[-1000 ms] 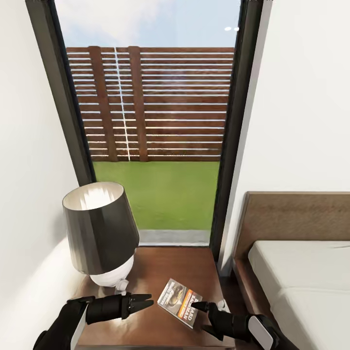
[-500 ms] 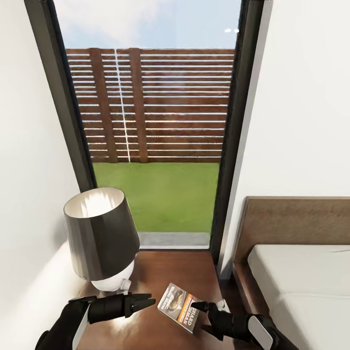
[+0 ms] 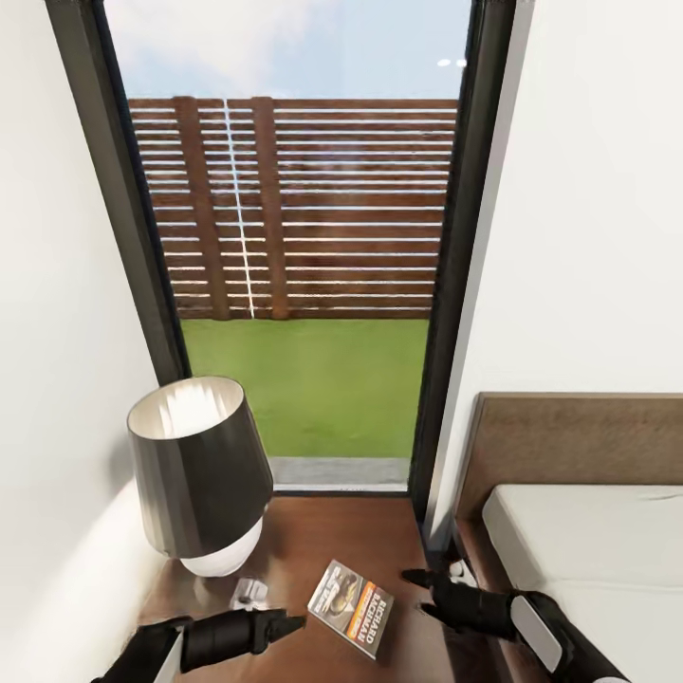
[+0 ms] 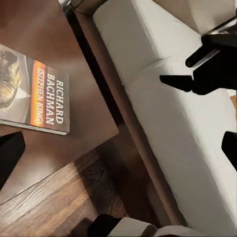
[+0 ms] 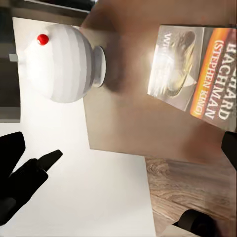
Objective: In the bedroom, move the book from the bed onto either nightstand, and place the two sandals side by side next to the bed.
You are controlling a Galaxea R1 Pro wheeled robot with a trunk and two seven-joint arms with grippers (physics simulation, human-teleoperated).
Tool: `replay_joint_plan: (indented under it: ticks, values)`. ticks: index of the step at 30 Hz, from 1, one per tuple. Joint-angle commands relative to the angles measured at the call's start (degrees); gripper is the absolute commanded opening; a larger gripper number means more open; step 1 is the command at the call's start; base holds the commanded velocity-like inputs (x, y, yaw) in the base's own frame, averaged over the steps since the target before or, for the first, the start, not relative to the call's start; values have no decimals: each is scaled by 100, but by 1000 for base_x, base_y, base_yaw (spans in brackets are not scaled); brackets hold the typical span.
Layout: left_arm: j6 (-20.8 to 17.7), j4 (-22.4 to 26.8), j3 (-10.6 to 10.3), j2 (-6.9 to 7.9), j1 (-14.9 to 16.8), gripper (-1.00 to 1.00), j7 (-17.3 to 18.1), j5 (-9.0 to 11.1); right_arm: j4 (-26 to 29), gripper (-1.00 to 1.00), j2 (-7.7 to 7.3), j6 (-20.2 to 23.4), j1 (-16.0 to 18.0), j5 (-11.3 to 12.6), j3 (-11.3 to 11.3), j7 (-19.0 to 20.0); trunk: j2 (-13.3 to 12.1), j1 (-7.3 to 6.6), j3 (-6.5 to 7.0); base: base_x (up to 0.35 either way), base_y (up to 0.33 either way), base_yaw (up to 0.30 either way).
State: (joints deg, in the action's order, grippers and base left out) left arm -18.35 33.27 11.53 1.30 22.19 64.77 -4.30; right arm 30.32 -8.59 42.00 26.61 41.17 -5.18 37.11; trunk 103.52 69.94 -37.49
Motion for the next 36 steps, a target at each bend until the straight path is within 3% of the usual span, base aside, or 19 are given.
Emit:
replay_joint_plan:
  ticks: [1, 4, 8, 11, 14, 17, 22, 30, 36]
  values:
    - [100, -144, 33, -7, 4, 100, -158, -48, 17, 100, -127, 11, -1, -111, -26, 7, -39, -23, 13, 0, 0, 0]
    - [497, -484, 22, -31, 4, 100, -681, -52, 40, 100, -301, 5, -12, -759, -27, 7, -159, -89, 67, 0, 0, 0]
    - [727, -799, 17, -69, 1, 100, -989, -58, 34, 100, -353, -117, -20, -1708, -27, 7, -319, -177, 138, 0, 0, 0]
    - [800, -933, 16, -75, -8, 100, -1053, -62, -39, 100, -353, -873, -34, -2405, -27, 7, -440, -243, 192, 0, 0, 0]
    - [1011, -1082, 16, -76, -24, 100, -1326, -64, -464, 100, -322, -1669, -40, -3229, -34, 7, -560, -309, 246, 0, 0, 0]
    - [1214, -1306, 9, -78, -34, 100, -1741, -68, -1091, 100, -308, -2029, -41, -3697, -41, -1, -680, -375, 300, 0, 0, 0]
    - [1596, -1654, -1, -82, -39, 100, -2506, -66, -1802, 100, -288, -2633, -42, -3924, -61, -36, -881, -484, 390, 0, 0, 0]
    - [2112, -2100, 4, -86, -48, 100, -3277, -66, -2521, 100, -242, -3104, -42, -3958, -61, -54, -1202, -660, 533, 0, 0, 0]
    - [2310, -2350, 20, -79, -57, 100, -4129, -55, -3142, 100, -239, -3820, -42, -3959, -54, -52, -1442, -792, 641, 0, 0, 0]
